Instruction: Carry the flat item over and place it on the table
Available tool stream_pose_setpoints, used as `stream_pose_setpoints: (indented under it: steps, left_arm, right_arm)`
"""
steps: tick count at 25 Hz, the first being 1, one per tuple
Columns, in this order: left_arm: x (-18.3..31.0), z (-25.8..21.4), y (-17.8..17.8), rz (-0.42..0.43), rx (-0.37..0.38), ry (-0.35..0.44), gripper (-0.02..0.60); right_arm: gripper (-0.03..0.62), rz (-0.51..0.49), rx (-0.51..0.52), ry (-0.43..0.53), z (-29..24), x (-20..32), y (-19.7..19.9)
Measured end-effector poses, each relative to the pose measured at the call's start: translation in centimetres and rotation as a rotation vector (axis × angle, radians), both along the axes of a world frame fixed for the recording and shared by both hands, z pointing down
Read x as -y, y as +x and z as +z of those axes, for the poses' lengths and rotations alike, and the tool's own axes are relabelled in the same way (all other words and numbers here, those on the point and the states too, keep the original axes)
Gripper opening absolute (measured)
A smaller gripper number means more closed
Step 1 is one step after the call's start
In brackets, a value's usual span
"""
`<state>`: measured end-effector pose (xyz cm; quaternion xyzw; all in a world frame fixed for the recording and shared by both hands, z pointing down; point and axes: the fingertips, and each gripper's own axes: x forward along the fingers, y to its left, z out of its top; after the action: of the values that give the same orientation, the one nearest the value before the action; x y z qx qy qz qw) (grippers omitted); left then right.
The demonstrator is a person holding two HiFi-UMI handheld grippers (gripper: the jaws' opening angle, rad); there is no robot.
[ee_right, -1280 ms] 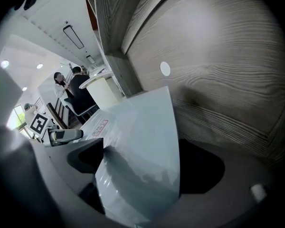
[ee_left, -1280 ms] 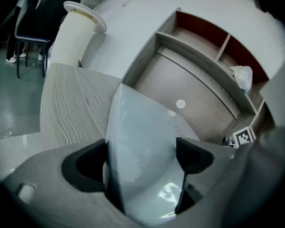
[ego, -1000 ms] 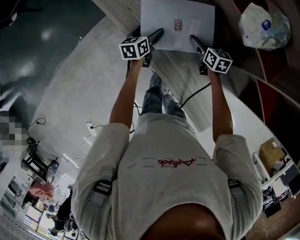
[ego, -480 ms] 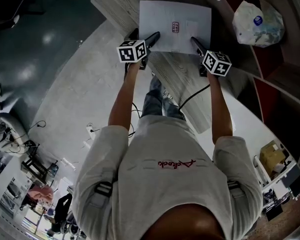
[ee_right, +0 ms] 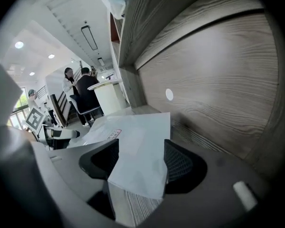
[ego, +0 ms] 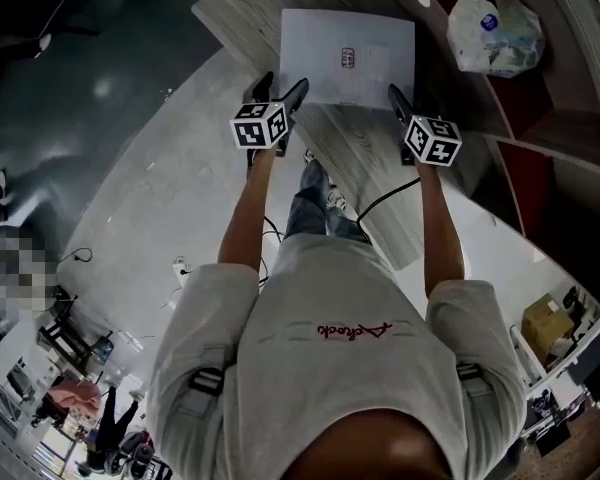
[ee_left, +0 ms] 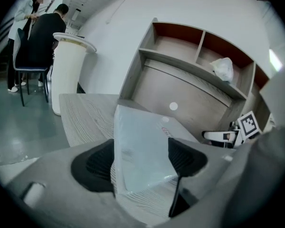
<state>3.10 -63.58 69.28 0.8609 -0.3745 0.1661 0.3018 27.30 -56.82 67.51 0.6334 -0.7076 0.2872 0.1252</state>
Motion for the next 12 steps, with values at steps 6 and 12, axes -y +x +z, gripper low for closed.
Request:
stream_pose_setpoints:
  steps: [6,12]
  left_arm:
    - [-3.1,-1.8,-0.1,0.01,0.013,0.049,0.181]
    - [-5.7,-3.8,0.3,0.035,-0.025,0.085,0.002]
  right_arm:
    - [0.141,-0.017,-0.02,0.026,-1.7,-2.3,-0.9]
    - [0.005,-0.022,-0.046,0.065,-3.6,-4.3,-1.5]
